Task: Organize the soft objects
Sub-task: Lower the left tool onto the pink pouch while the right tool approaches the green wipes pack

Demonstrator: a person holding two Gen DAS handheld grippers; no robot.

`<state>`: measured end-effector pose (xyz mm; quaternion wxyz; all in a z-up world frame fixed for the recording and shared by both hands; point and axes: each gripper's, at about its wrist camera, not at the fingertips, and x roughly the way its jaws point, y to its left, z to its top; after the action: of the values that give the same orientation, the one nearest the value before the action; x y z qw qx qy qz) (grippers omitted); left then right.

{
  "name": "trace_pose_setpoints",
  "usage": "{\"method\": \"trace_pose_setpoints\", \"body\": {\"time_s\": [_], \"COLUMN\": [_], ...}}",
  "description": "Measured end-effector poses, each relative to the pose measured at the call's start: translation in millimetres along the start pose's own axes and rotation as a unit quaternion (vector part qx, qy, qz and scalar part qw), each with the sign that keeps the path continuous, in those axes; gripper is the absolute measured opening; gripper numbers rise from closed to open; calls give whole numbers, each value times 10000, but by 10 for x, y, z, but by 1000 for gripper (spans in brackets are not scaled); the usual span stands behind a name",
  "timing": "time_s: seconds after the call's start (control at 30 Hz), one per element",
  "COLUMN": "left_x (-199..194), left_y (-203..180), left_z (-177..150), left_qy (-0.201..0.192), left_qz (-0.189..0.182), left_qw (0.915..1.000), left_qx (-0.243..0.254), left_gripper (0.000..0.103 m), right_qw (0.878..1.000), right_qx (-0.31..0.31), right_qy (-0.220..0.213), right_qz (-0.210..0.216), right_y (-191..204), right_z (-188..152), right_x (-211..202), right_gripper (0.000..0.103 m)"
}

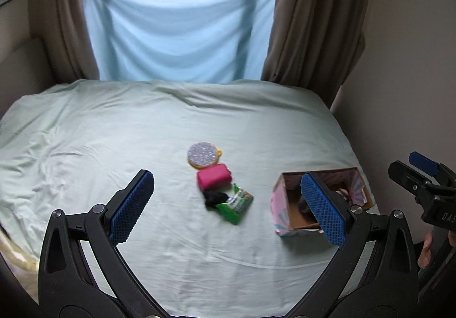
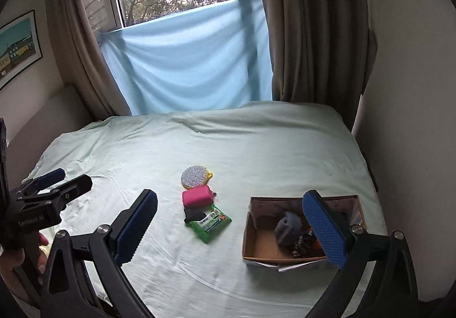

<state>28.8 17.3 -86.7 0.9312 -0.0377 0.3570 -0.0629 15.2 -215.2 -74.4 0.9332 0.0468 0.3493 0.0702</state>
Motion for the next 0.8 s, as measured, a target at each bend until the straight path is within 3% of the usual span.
{"method": "trace_pose_setpoints", "body": {"time_s": [0.43, 0.8], "left_x": [87, 819], "left_y": [560, 966], "left_z": [90, 281], "left_qy": [118, 684], "left_qz": [-365, -736], "left_qw": [9991, 9916], "left_qx": [179, 809], "left_gripper": [103, 103], "right_qw": [9988, 9920], "right_qx": [339, 1018], "right_qy": [60, 257], "right_qz": [-341, -698], "right_y": [541, 855], "right_z": [-19, -147], "right_x": [174, 756], "right_gripper": [102, 102]}}
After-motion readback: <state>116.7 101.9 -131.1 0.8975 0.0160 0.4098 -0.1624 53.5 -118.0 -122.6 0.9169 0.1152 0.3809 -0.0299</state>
